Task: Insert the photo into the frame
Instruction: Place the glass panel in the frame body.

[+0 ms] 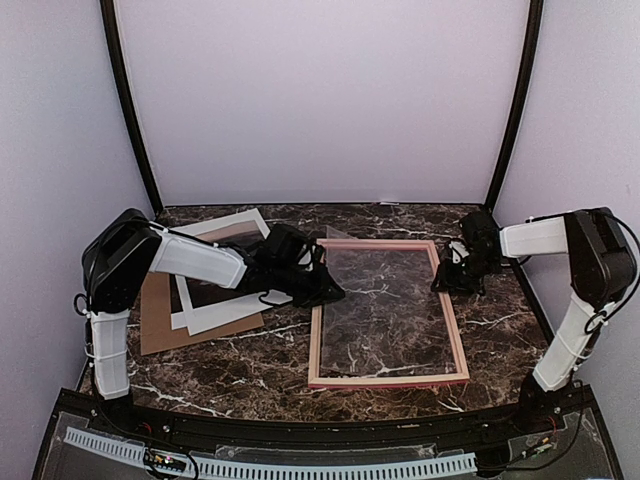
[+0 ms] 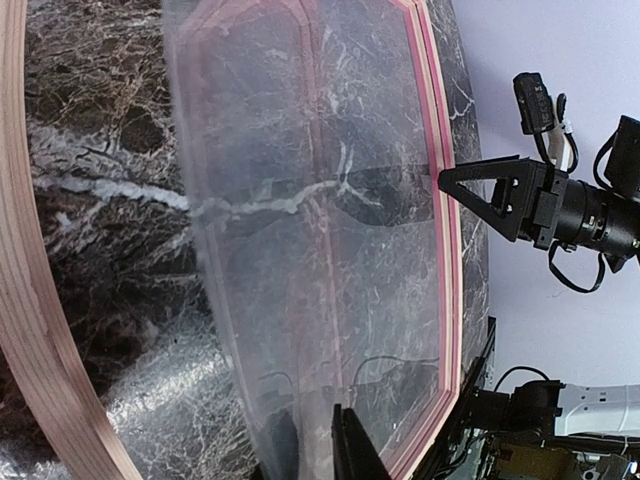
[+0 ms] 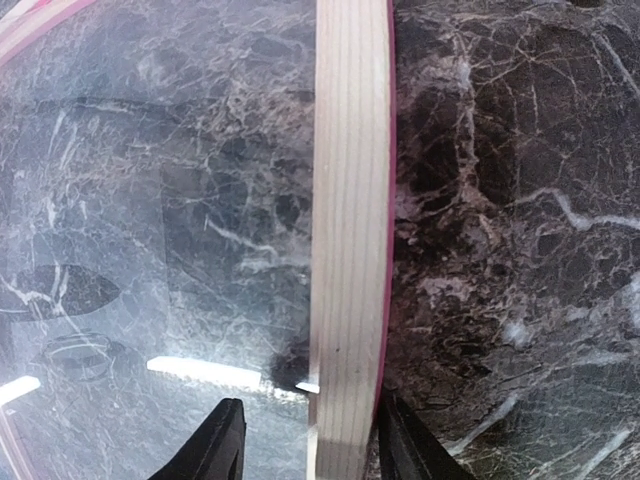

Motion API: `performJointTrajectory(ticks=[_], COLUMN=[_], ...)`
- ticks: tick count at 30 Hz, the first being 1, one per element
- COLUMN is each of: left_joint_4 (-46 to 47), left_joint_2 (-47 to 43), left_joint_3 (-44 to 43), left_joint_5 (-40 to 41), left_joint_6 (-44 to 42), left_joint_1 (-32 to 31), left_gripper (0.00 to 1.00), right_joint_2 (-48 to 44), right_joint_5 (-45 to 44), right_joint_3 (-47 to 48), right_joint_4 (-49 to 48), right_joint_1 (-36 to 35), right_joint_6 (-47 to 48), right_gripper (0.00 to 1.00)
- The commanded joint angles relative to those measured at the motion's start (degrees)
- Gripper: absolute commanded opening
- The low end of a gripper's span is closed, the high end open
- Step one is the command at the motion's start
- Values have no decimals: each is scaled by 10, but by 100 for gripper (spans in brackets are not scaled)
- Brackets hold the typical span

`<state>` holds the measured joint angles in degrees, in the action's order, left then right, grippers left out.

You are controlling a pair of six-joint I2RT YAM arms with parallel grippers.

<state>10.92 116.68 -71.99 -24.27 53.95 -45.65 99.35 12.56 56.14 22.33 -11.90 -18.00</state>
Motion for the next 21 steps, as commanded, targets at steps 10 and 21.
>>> performJointTrajectory(ticks=[10, 21], left_joint_4=[-31, -79], left_joint_2=[3, -8], left_joint_3=[-25, -39], left_joint_5=[9, 32], left_joint_6=[-25, -53], left_joint_1=[-8, -10], left_gripper=[32, 49], right_joint_2=[15, 15], right_joint_5=[-47, -46], right_joint_3=[19, 15], right_joint_4=[12, 10], right_joint_1=[-10, -10], right_joint_6=[10, 9], right_gripper=[43, 42])
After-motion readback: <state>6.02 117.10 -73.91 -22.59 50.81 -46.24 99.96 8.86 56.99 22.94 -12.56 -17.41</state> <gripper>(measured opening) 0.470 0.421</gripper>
